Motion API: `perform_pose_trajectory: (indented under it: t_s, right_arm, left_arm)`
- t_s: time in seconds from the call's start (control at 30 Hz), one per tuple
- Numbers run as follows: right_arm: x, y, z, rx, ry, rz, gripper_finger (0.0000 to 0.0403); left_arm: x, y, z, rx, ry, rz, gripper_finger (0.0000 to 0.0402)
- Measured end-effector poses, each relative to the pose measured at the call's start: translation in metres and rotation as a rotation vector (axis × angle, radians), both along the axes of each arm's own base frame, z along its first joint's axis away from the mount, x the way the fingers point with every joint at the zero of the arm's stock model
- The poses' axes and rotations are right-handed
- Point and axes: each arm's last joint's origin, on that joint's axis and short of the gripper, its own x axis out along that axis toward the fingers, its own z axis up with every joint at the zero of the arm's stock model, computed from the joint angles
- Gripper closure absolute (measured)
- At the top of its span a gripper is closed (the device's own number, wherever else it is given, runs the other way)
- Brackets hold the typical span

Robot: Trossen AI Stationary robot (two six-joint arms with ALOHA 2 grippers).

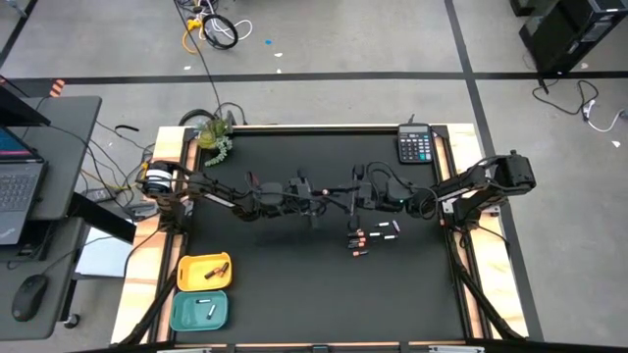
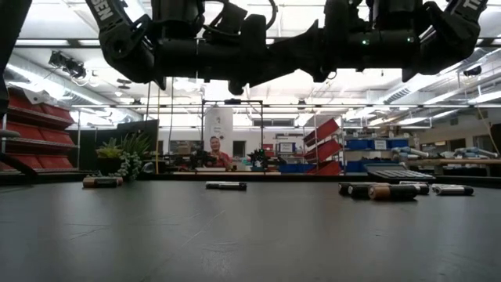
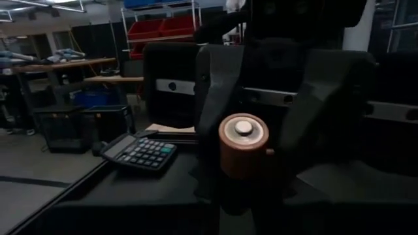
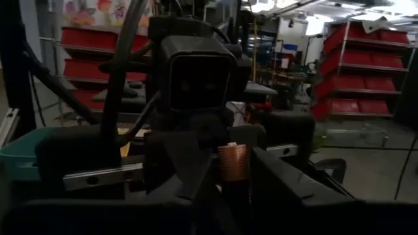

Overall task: Sort batteries
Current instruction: Put the black battery into the yellow bin

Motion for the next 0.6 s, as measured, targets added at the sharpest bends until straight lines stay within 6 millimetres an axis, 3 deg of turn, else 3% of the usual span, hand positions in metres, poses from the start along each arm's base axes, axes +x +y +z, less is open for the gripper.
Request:
perform_pose_trajectory:
  t_s: [0.23,0.43,0.6]
  right_arm:
    - [-0.003,-0.001,0.002,-0.015,0.032,-0.035,0.0232]
    - [-0.02,-0.002,0.015,-0.049,0.066,-0.092,0.0235]
    - [-0.036,-0.004,0.004,-0.061,0.093,-0.114,0.024]
  left_arm:
    - [-0.012,0.0,0.003,-0.022,0.022,0.012,0.0348]
    - [-0.064,-0.007,0.017,-0.098,0.121,0.051,0.0348]
    - [-0.103,-0.024,0.031,-0.215,0.322,0.061,0.0349]
